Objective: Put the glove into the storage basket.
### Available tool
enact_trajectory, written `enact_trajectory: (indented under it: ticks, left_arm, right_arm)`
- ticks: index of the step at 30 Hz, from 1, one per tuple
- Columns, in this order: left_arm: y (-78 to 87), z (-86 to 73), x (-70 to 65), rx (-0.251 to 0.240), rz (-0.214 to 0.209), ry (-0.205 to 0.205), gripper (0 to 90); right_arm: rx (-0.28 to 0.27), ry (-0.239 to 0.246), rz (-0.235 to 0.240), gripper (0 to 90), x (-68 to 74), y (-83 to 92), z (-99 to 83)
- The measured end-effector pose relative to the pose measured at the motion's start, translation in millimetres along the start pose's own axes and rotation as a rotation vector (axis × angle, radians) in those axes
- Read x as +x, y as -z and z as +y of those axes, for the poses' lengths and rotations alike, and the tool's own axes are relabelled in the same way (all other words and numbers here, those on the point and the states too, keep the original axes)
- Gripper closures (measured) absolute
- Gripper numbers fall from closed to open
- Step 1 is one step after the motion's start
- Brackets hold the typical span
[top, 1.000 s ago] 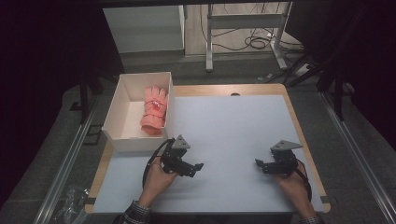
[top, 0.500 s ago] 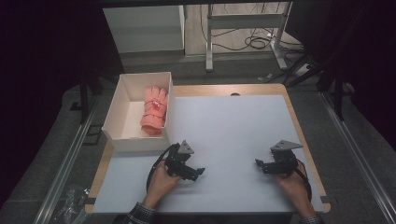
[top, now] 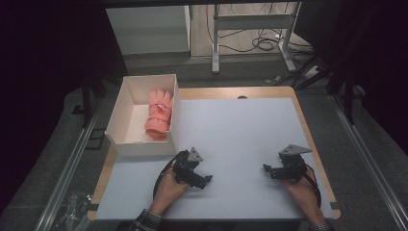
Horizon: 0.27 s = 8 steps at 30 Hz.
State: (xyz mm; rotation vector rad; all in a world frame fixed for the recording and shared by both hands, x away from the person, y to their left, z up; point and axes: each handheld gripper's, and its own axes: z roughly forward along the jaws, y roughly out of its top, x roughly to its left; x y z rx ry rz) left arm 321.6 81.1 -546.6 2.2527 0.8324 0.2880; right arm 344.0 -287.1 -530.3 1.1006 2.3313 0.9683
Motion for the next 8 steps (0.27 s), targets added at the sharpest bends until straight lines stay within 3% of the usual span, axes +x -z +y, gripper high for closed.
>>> enact_trajectory:
  ticks: [8]
  left_arm:
    - [-0.2, -0.3, -0.5, 0.000, 0.002, -0.001, 0.0]
  right_arm:
    - [0.000, 0.001, 0.000, 17.5, 0.0, 0.0, -0.2]
